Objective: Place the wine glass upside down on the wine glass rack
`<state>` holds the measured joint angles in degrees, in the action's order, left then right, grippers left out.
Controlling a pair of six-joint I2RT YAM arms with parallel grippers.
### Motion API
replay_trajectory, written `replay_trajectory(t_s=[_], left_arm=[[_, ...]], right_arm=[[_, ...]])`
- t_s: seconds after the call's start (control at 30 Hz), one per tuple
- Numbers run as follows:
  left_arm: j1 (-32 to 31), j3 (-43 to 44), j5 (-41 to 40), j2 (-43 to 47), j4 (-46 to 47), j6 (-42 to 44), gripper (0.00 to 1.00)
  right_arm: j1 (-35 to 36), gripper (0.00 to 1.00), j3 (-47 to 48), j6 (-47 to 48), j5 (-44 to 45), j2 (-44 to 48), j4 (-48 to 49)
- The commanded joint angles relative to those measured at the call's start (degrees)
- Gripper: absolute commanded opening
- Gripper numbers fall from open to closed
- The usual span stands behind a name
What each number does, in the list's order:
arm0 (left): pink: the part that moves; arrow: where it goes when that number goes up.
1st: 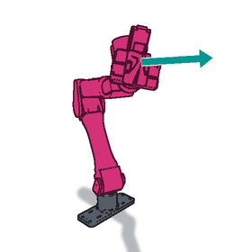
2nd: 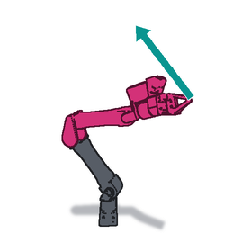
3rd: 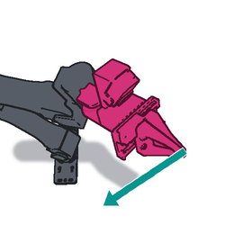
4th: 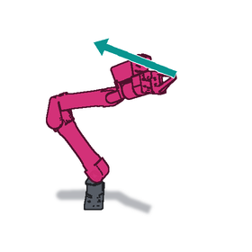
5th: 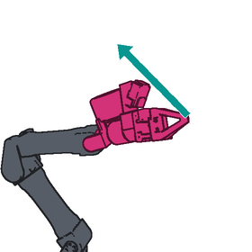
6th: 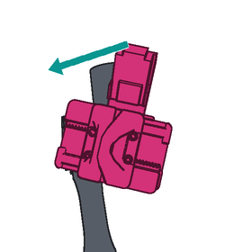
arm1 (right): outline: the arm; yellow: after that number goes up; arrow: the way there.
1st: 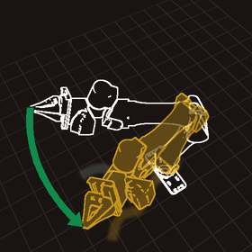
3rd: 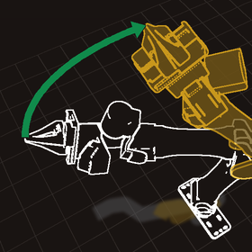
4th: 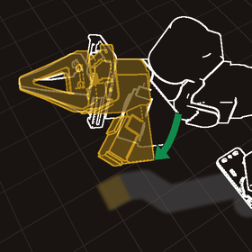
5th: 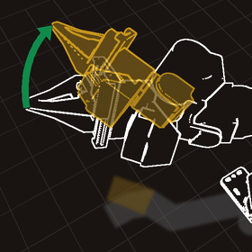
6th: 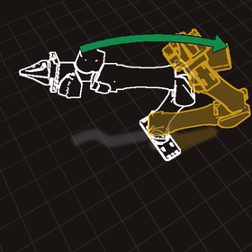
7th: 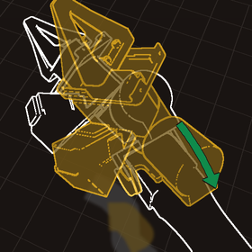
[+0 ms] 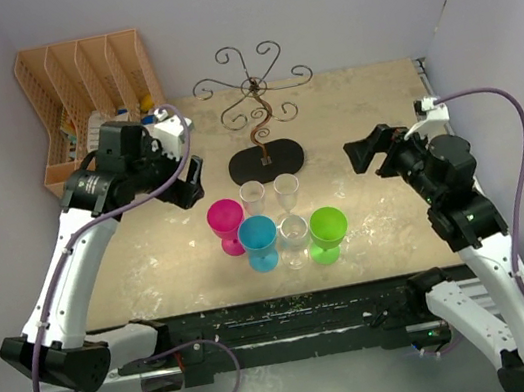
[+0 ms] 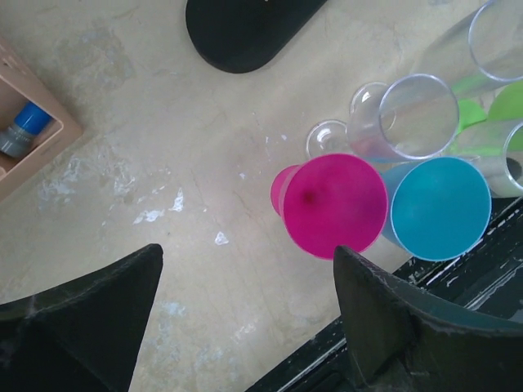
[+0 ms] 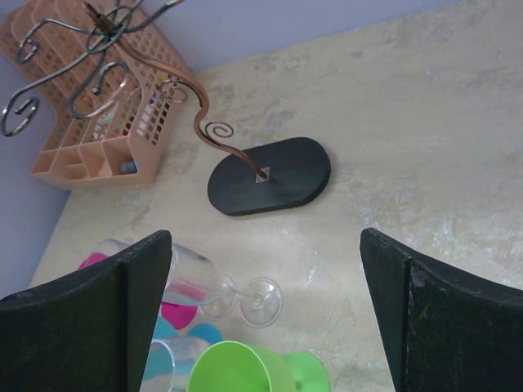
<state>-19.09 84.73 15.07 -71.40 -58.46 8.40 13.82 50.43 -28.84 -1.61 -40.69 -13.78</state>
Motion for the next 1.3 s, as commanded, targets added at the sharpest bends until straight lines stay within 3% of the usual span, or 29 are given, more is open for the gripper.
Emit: replay_trajectory(t_s=[0.0,0.2,0.47,0.73,0.97,1.27], left_arm=[[-1.71,0.56,0.42,0.39,5.17,-5.39,0.87],[-3.01,-1.86,4.39,1.54,9.7,-14.87,0.94],[-5.1,-7.71,10.04,0.04,18.72,-24.3,0.87],[-7.91,-8.3,6.94,-4.3,21.6,-26.37,0.86],[-8.68,-10.06,3.44,-6.86,24.49,-25.92,0.76],[-11.62,-11.46,2.03,-9.0,26.88,-24.9,0.75]], right_arm=[[0.06,1.0,0.44,2.89,-1.64,0.15,4.08],[0.08,1.0,2.06,3.62,0.67,-1.3,2.78],[0.07,1.0,2.48,3.48,1.61,-2.48,2.8],[0.06,1.0,2.05,3.57,4.04,-2.09,2.72],[0.06,1.0,2.1,3.79,4.06,-1.1,0.92],[0.06,1.0,2.09,4.61,3.88,-0.58,0.31]])
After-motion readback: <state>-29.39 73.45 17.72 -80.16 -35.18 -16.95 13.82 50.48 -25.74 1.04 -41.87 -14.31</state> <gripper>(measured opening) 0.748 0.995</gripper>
